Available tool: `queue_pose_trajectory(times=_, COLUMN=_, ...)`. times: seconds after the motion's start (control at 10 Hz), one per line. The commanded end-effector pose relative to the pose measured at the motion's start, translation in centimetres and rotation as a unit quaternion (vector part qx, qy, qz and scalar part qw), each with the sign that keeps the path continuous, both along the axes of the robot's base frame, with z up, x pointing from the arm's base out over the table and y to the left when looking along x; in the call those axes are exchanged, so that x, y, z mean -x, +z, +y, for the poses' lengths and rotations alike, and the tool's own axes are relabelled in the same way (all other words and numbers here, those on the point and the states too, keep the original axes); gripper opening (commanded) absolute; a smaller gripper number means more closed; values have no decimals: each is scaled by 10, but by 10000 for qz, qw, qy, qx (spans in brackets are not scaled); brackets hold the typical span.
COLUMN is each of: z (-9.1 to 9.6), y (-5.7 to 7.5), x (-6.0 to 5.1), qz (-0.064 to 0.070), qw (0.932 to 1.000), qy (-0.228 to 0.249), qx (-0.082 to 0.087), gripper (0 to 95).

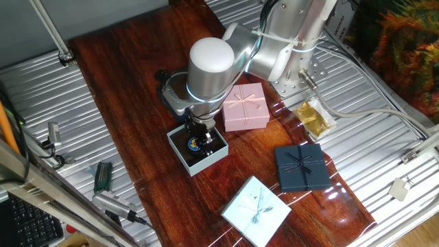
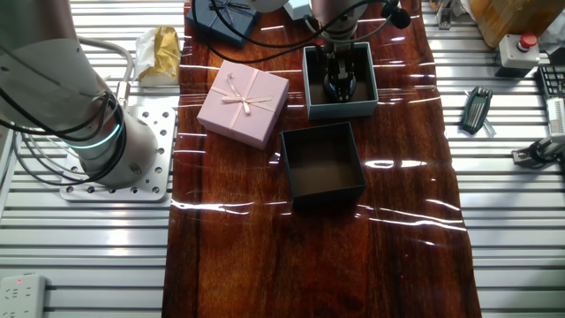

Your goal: Move an object from one box to another

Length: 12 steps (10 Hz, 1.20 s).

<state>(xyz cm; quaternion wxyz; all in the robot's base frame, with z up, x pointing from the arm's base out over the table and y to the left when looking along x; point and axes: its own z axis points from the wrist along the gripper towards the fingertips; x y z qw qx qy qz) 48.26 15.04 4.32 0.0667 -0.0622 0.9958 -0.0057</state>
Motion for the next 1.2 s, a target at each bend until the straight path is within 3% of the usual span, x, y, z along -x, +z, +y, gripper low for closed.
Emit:
queue_pose_trajectory(times=0.1, z=0, y=0, x=0, qz=2, qw=10000, qy=13, qx=-7, gripper=380)
queue_pose_trajectory(times=0.3, z=-2, y=1, x=0, qz=-6, qw=10000, qy=58, qx=-16, gripper=380)
queue_pose_trajectory(times=0.4, z=-2, y=1, x=0, qz=-5, qw=10000, qy=73, qx=-17, gripper=570)
queue_pose_trajectory(times=1.2, z=-3, y=1, x=0, qz=-8, qw=9999, qy=95, qx=-37, gripper=570)
